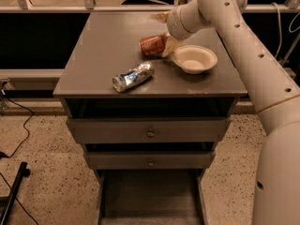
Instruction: Pick coke can from bottom drawer and place on counter
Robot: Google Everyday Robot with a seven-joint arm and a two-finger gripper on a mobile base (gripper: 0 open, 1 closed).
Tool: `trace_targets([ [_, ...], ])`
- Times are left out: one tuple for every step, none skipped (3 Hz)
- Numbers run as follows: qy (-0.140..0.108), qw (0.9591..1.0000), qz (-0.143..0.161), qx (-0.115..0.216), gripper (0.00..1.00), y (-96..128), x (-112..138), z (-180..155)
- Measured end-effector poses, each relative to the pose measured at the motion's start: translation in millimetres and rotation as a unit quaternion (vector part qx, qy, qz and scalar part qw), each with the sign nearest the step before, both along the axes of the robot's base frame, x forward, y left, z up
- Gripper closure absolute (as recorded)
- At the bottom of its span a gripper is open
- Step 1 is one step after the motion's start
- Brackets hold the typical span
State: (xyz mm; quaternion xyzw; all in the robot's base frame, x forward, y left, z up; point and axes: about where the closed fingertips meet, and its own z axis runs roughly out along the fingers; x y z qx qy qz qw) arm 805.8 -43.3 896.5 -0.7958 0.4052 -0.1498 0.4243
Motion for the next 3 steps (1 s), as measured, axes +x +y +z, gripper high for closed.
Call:
trace_targets([
  [0.000,1.0000,0.002,-0.009,0.00,5,-4,-1],
  [-0.006,0.9997,0.009,-0.020,0.00,11,-12,14],
  [-0.015,0.9995,0.014,-0.021,0.00,11,-19,36],
])
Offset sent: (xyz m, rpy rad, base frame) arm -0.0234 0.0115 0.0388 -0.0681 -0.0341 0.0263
